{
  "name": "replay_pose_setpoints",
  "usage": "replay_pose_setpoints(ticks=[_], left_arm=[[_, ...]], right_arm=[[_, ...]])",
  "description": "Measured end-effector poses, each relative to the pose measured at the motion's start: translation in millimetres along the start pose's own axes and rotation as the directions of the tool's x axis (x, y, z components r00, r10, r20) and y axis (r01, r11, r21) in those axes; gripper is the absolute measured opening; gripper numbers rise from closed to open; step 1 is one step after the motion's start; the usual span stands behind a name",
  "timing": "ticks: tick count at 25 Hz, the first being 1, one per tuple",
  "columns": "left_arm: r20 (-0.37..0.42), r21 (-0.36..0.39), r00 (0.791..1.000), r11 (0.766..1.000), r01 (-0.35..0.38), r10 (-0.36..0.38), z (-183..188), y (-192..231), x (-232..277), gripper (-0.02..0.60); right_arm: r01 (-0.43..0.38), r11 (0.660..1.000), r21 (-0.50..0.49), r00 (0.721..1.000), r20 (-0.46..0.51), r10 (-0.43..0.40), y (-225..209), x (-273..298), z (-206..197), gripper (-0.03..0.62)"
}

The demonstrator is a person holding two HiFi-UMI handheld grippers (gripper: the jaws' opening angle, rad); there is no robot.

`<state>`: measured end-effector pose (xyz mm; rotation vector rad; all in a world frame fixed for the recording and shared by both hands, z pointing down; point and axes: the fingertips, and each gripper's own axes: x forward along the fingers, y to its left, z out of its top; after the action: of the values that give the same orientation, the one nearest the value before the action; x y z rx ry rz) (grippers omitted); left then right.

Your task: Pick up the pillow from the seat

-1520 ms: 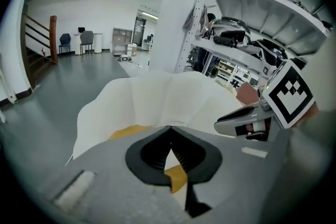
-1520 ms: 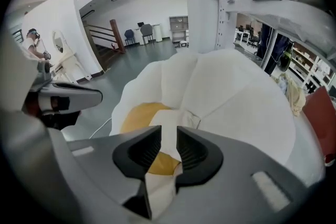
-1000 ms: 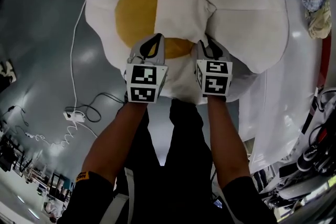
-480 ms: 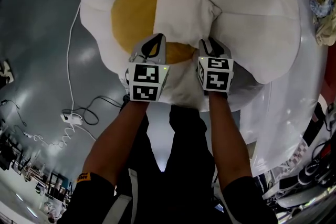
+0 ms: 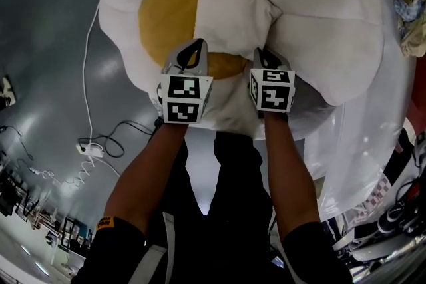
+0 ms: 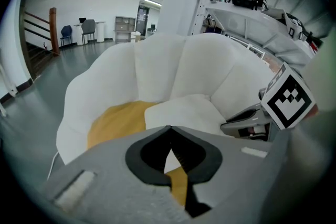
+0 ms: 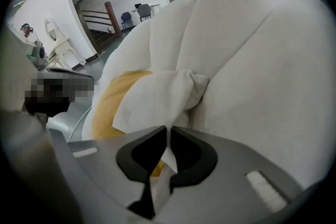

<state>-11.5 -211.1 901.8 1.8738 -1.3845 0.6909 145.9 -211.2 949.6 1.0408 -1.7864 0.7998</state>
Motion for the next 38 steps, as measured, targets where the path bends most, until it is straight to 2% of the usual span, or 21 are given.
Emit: replay_pose_setpoints(ticks=[8, 13, 28, 38], left_arm=[[-0.004, -0.014, 1.000, 1.000, -0.001, 0.001, 22.9, -0.1, -42.5, 0.002], [0.008, -0.013, 1.000, 1.000, -0.002, 0.002, 47.5, -6.2, -78.5, 0.002], [0.015, -0.059, 1.000, 0.998, 0.022, -0.022, 88.7, -28.4, -173.6, 0.002], [0.053, -0.045, 0.998, 0.998, 0.048, -0.046, 121.6, -47.2, -244.2, 0.002]], right_arm=[[-0.013, 1.000, -0.002, 1.000, 0.018, 0.013, 21.3, -43.5, 28.1, 0.025], [-0.005, 1.000, -0.008, 0.999, 0.031, 0.005, 30.1, -86.4, 47.4, 0.025], [0.015, 1.000, -0.001, 0.996, 0.083, -0.015, 63.2, -203.8, 95.9, 0.025], [0.010, 0.999, -0.031, 0.989, 0.149, -0.005, 97.0, -291.7, 114.7, 0.025]])
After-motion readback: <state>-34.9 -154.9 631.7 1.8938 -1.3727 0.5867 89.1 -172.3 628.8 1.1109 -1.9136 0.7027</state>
